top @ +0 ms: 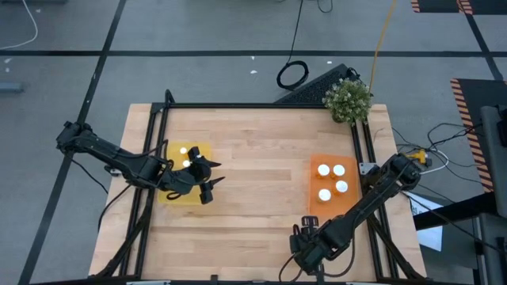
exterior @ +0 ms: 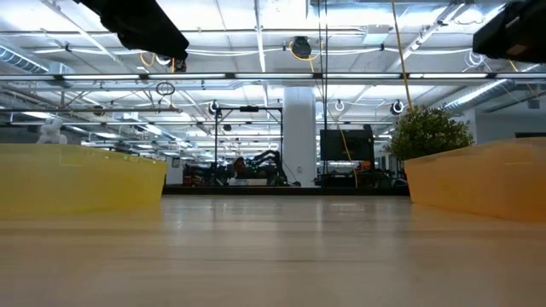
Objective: Pick and place medicine bottles into bin by pill shape (circle, oval)
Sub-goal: Put the large orange pill bottle into the orange bin, then return to Home Position
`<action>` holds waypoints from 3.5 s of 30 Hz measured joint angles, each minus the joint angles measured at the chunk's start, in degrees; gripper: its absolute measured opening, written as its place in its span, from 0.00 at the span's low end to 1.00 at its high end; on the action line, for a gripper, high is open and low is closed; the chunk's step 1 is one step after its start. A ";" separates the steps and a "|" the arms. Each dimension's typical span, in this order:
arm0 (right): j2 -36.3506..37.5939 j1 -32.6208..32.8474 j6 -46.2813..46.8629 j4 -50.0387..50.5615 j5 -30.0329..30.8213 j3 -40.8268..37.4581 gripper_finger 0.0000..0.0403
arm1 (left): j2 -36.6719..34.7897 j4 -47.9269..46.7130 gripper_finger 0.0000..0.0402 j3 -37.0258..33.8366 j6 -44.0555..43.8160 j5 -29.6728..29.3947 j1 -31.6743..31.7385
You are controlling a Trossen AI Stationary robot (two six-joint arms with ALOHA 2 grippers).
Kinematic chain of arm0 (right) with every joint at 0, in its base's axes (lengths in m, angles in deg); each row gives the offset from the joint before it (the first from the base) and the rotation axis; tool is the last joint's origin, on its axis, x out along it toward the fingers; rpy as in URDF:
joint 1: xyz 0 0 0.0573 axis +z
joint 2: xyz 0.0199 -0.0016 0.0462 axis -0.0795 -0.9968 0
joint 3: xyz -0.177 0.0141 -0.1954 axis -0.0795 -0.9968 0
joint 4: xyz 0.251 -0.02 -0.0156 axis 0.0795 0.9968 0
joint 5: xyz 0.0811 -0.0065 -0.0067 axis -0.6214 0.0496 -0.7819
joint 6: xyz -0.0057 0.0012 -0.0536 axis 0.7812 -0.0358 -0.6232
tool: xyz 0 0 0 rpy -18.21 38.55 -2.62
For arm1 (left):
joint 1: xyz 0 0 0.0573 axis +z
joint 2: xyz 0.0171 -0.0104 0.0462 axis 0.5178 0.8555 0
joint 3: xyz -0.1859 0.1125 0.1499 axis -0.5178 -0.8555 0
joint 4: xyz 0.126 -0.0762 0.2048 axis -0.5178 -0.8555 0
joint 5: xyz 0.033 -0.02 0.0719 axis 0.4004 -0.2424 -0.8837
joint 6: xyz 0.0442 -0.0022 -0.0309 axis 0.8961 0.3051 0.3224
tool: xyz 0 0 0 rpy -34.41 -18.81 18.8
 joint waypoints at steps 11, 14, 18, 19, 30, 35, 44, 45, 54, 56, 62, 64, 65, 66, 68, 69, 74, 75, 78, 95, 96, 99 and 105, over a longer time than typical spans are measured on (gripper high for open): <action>9.90 -0.11 4.96 11.92 0.44 0.00 0.52 | 0.00 0.09 0.56 0.00 0.04 -0.02 0.00; 13.36 0.11 7.03 17.02 2.14 0.00 0.51 | 0.00 0.09 0.56 0.00 0.06 -0.02 0.00; 18.35 0.25 8.61 21.92 5.62 0.00 0.52 | 0.00 0.07 0.56 0.00 0.11 -0.02 0.00; 19.54 0.44 9.13 23.38 6.28 0.00 0.52 | 0.00 0.06 0.56 0.00 0.11 -0.02 0.00; 26.66 2.81 16.61 36.30 10.92 -1.12 0.53 | 0.00 0.02 0.56 0.00 0.47 -0.02 0.00; 28.35 3.32 18.99 35.83 10.47 -6.55 0.53 | 0.00 0.06 0.56 0.00 1.37 -0.02 0.00; 33.12 3.52 19.94 27.59 10.31 -18.73 0.53 | 0.00 0.09 0.56 0.00 1.44 -0.02 -0.02; 33.60 3.52 20.00 26.38 10.21 -20.22 0.53 | 0.00 0.09 0.56 0.00 1.44 -0.02 0.00; 37.03 3.48 22.84 17.14 5.79 -30.83 0.53 | 0.00 0.49 0.56 0.00 1.42 -0.02 0.00; 37.35 3.43 22.84 14.99 5.84 -32.09 0.53 | 0.00 0.63 0.56 0.00 1.42 -0.02 0.00; 37.33 2.38 23.79 13.23 5.72 -34.18 0.53 | 0.00 1.36 0.56 0.00 1.56 -0.02 0.00; 37.35 2.23 23.70 12.76 4.86 -34.23 0.54 | 0.00 1.56 0.56 0.00 1.73 -0.02 0.00; 37.35 2.25 23.70 12.71 4.50 -34.23 0.55 | 0.00 1.62 0.56 0.00 1.73 -0.02 0.00; 37.33 2.26 23.71 12.68 4.36 -34.23 0.56 | 0.00 1.60 0.56 0.00 1.75 -0.02 0.00; 37.35 2.27 23.72 12.68 4.30 -34.23 0.58 | 0.00 1.60 0.56 0.00 1.79 -0.02 0.00; 37.33 2.27 23.72 12.72 4.32 -34.23 0.60 | 0.00 1.60 0.56 0.00 1.84 -0.02 0.00; 37.34 2.25 23.02 12.73 4.37 -34.23 0.67 | 0.00 1.60 0.56 0.00 1.92 -0.02 0.00; 37.44 2.25 22.63 12.70 4.37 -34.23 0.68 | 0.00 1.60 0.56 0.00 1.92 -0.02 0.00; 38.56 2.25 22.43 12.76 4.39 -34.23 0.68 | 0.00 1.60 0.56 0.00 1.90 -0.02 0.00; 53.67 2.25 2.09 -0.90 28.69 -34.21 0.60 | -0.89 10.83 0.56 0.00 11.60 -1.21 0.00; 54.52 2.25 -1.18 -2.47 30.69 -34.21 0.58 | -1.34 11.27 0.56 0.00 11.78 -1.76 0.00; 56.75 2.26 -11.59 -6.96 35.12 -34.18 0.51 | -2.64 11.67 0.55 0.00 12.77 -2.67 0.00; 62.04 2.21 -27.51 -11.11 40.83 -35.19 0.31 | -3.54 11.90 0.31 0.00 17.70 -4.26 0.28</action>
